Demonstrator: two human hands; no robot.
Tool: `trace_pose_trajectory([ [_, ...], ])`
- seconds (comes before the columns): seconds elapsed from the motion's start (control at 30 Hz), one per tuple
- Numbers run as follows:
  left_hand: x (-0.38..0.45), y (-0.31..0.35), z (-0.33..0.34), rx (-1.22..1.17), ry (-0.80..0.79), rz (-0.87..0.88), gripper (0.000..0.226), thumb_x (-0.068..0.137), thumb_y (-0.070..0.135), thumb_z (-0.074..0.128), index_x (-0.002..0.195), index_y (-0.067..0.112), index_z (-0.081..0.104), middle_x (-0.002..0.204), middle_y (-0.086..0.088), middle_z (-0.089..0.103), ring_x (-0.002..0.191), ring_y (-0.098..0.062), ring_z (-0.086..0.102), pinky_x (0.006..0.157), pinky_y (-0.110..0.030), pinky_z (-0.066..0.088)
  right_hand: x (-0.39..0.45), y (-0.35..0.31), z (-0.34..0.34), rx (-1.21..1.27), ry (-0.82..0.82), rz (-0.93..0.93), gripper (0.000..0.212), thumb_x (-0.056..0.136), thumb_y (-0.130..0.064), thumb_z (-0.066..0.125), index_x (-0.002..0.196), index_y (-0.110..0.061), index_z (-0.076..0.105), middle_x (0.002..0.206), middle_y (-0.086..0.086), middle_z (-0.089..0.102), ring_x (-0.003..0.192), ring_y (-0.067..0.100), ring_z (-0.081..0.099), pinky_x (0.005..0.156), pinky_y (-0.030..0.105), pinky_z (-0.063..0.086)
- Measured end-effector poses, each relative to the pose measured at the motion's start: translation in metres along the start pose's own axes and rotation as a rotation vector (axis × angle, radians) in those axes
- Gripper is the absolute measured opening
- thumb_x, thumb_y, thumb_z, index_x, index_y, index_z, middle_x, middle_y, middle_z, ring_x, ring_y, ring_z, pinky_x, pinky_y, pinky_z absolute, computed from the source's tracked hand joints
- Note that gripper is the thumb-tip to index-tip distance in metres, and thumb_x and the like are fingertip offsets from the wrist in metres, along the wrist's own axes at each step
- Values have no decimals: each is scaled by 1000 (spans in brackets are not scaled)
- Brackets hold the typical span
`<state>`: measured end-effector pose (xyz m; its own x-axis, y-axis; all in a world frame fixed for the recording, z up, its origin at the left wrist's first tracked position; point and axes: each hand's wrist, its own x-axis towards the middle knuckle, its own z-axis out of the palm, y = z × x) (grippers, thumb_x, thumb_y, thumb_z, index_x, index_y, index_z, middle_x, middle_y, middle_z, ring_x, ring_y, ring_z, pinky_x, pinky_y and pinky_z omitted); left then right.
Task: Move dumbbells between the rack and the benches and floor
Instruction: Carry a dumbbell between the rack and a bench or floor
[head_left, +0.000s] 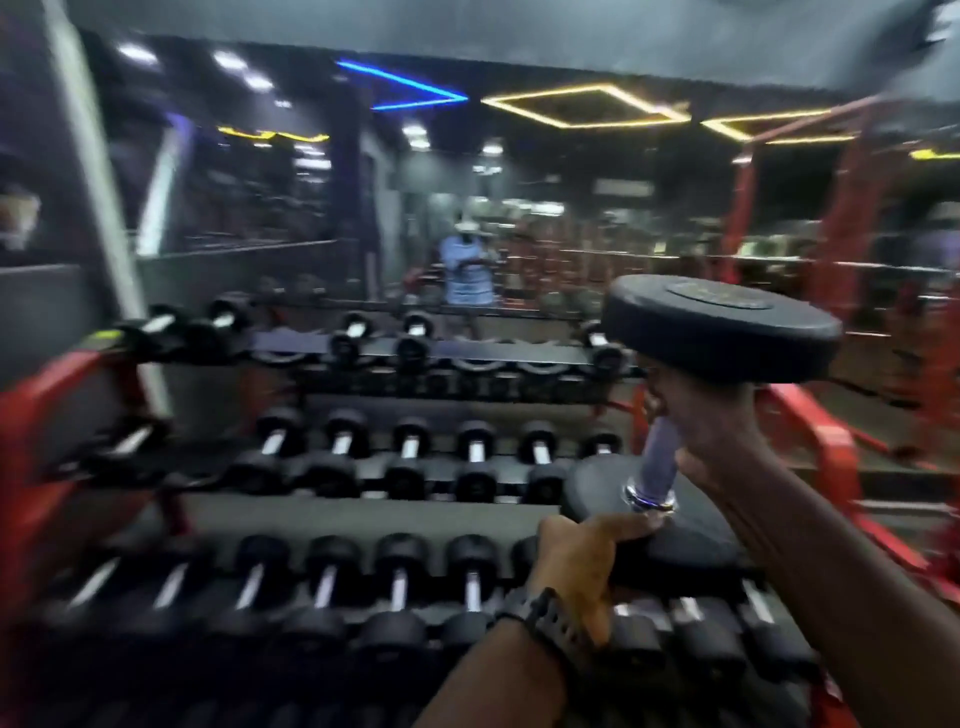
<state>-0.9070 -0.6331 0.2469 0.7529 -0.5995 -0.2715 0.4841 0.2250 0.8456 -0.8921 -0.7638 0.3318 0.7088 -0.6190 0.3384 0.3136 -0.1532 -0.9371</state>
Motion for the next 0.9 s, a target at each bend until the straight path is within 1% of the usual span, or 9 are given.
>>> trace_pose_trajectory([
  [0.07, 0, 27, -71, 3, 114, 34, 56, 61, 8, 86, 110, -10, 64, 78, -15, 71, 46, -19, 66, 43, -26, 51, -3, 12, 88, -27, -50, 3, 32, 85, 0, 55, 63, -20, 44, 40, -11, 44, 33, 1, 37, 39, 19, 33],
  [0.13, -3, 52, -138, 11, 177, 36, 76, 53, 16, 88, 121, -7, 61, 87, -16, 71, 49, -19, 67, 43, -27, 52, -8, 28, 164, 35, -135, 51, 21, 81, -6, 59, 69, -21, 48, 55, -4, 47, 43, 3, 39, 40, 19, 33],
  [0.27, -13, 105, -272, -42, 344, 129, 92, 39, 22, 90, 124, -1, 60, 105, -17, 75, 77, -28, 75, 56, -36, 59, -30, 47, 319, 196, -271, 101, 26, 88, 2, 57, 71, -16, 48, 59, 1, 43, 46, 8, 39, 44, 21, 35],
  [0.37, -22, 140, -346, -55, 461, 172, 81, 44, 18, 89, 116, -6, 62, 99, -21, 75, 70, -29, 74, 57, -38, 60, -41, 50, 418, 241, -380, 127, 22, 88, 7, 55, 83, -14, 48, 60, 3, 40, 42, 4, 35, 39, 17, 32],
  [0.5, -20, 183, -439, -74, 520, 197, 37, 67, 13, 84, 96, -5, 70, 79, -14, 70, 63, -24, 68, 49, -28, 54, -42, 78, 534, 320, -493, 127, 38, 89, 7, 57, 68, -20, 40, 40, -10, 41, 35, 1, 34, 39, 18, 31],
  [0.63, 8, 220, -521, -131, 663, 241, 33, 64, 6, 83, 92, -7, 74, 75, -17, 72, 51, -23, 68, 48, -27, 54, -30, 115, 642, 403, -592, 135, 25, 80, -6, 71, 76, -19, 50, 65, 3, 50, 54, 10, 40, 48, 25, 34],
  [0.7, 30, 245, -567, -150, 750, 232, 30, 68, 1, 81, 96, -7, 74, 73, -16, 72, 51, -22, 67, 47, -27, 55, -16, 135, 699, 396, -637, 170, 23, 72, -18, 74, 76, -23, 52, 67, -3, 52, 57, 7, 43, 52, 22, 39],
  [0.8, 62, 280, -632, -164, 806, 210, 29, 67, 3, 83, 94, -4, 76, 84, -18, 76, 66, -28, 71, 58, -32, 56, 10, 161, 768, 385, -671, 193, 24, 70, -21, 74, 73, -28, 51, 69, -9, 53, 62, 5, 46, 61, 24, 42],
  [0.9, 93, 312, -687, -173, 824, 171, 33, 61, 6, 86, 92, -1, 78, 88, -19, 78, 79, -32, 72, 80, -45, 54, 36, 194, 827, 346, -796, 225, 19, 83, -9, 63, 93, -24, 56, 80, -14, 60, 69, 1, 58, 63, 12, 50],
])
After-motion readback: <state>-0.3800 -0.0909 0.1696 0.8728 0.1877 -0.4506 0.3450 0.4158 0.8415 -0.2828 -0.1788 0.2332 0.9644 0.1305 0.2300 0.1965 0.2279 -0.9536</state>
